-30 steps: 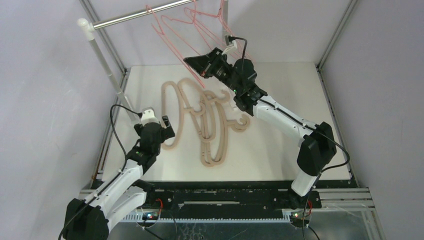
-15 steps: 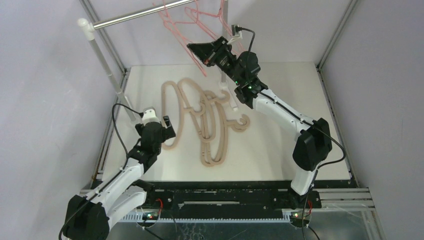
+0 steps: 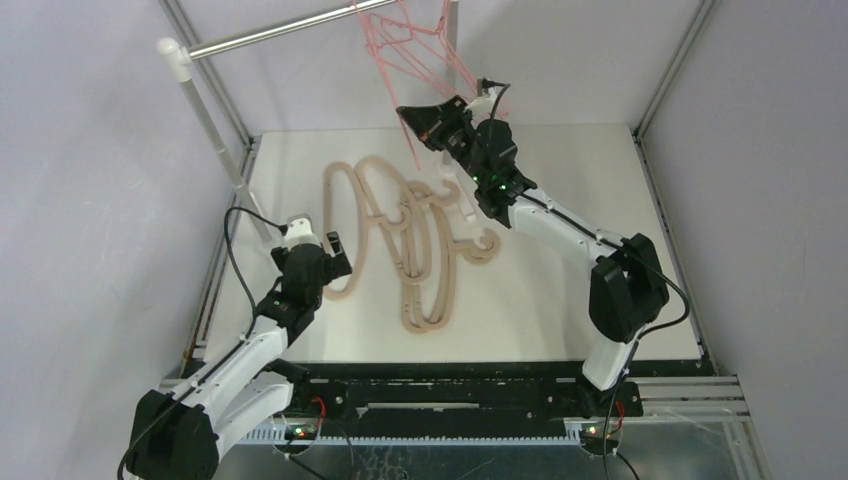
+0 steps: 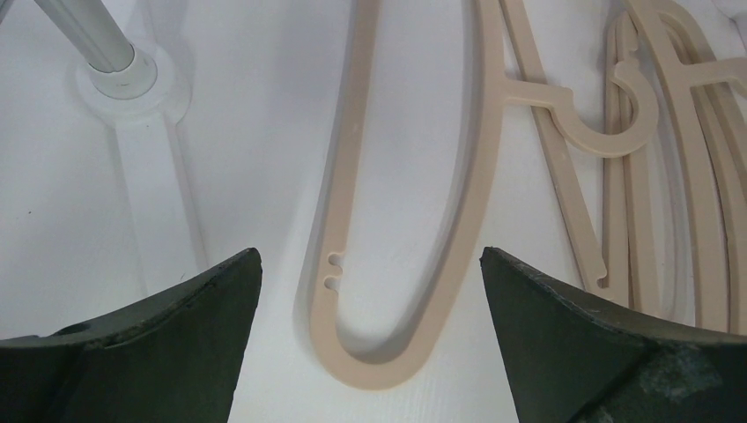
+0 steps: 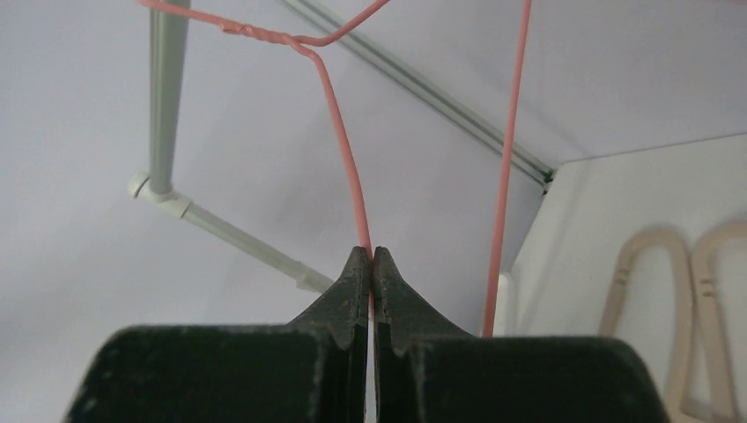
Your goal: Organize the hangers
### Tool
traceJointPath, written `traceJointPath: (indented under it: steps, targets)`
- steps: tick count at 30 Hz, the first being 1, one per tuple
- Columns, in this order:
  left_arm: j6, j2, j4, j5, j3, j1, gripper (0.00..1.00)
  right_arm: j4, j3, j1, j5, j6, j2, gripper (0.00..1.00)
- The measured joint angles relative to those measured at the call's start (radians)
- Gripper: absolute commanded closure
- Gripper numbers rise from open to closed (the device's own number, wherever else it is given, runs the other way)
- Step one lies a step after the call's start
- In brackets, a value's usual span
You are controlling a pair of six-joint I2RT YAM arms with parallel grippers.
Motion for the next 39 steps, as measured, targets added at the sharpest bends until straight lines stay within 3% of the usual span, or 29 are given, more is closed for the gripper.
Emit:
traceJointPath:
  steps: [21, 29, 33, 39]
  targets:
    - [0.0, 0.002, 0.006, 0.006, 0.0, 0.0, 0.01, -0.003, -0.052, -0.122, 0.106, -0.008, -0.113, 1.0]
    - [0.001, 0.023, 0.008, 0.009, 0.0, 0.0, 0.0, -0.014, -0.061, -0.133, 0.039, -0.029, -0.13, 0.55]
    - [0.004, 0.066, 0.001, 0.014, 0.009, 0.0, 0.0, -0.09, -0.119, -0.112, 0.033, -0.112, -0.231, 0.34]
    - [0.011, 0.152, -0.039, 0.009, 0.095, -0.005, 0.04, -0.223, -0.24, -0.027, 0.147, -0.326, -0.524, 0.26]
